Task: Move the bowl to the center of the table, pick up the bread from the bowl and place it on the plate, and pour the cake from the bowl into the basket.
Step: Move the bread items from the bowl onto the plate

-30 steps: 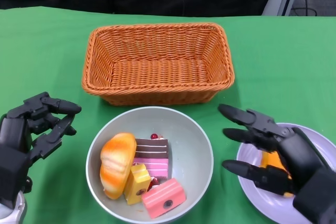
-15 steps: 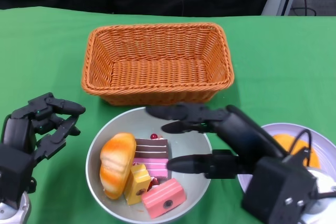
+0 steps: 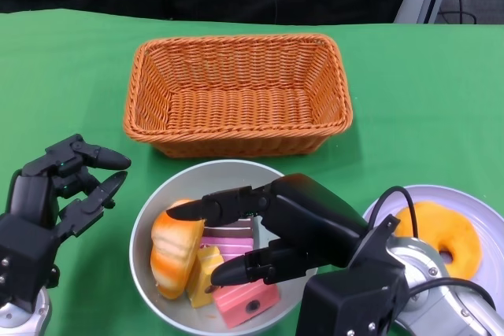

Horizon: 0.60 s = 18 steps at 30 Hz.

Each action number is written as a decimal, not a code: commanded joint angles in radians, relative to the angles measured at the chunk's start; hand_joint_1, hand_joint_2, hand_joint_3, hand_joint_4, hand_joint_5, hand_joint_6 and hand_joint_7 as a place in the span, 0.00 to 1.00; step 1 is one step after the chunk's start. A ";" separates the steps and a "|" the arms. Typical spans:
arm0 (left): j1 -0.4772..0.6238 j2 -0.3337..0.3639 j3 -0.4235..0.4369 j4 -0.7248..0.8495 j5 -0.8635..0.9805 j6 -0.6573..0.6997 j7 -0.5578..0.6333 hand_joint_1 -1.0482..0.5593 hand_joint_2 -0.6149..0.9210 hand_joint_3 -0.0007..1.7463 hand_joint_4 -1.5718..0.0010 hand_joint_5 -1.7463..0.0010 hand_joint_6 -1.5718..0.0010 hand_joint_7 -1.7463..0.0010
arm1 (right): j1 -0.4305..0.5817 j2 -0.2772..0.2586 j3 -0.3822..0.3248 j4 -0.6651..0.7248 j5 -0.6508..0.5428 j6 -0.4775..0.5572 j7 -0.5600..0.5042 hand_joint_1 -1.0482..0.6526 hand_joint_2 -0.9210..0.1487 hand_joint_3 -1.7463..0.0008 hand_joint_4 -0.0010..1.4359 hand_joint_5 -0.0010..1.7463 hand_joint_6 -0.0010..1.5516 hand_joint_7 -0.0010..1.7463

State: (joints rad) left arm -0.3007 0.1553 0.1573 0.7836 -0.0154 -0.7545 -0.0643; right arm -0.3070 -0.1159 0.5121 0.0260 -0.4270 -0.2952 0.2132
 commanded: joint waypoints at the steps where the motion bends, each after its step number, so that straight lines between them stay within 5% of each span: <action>1: 0.008 0.007 0.005 -0.003 -0.014 0.003 -0.006 0.53 0.99 0.09 0.54 0.00 0.50 0.40 | -0.016 0.007 -0.009 0.009 -0.002 -0.022 -0.010 0.26 0.01 0.99 0.57 0.06 0.43 0.01; 4: 0.009 0.001 0.009 -0.007 -0.041 0.011 -0.029 0.52 1.00 0.12 0.56 0.03 0.50 0.42 | -0.048 -0.021 0.017 0.089 -0.082 -0.061 -0.036 0.26 0.00 1.00 0.56 0.05 0.43 0.01; 7: 0.010 -0.003 0.013 -0.018 -0.059 0.030 -0.033 0.56 1.00 0.19 0.54 0.17 0.47 0.49 | -0.080 -0.056 0.043 0.160 -0.176 -0.140 -0.083 0.29 0.03 1.00 0.54 0.03 0.44 0.01; 18: 0.006 0.000 0.017 -0.031 -0.086 0.056 -0.053 0.58 1.00 0.21 0.48 0.30 0.45 0.50 | -0.142 -0.081 0.084 0.278 -0.431 -0.281 -0.358 0.29 0.03 0.99 0.55 0.01 0.46 0.00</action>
State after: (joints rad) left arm -0.2973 0.1435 0.1650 0.7562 -0.0886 -0.7008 -0.1010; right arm -0.4273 -0.1841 0.5912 0.2927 -0.8336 -0.5628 -0.1061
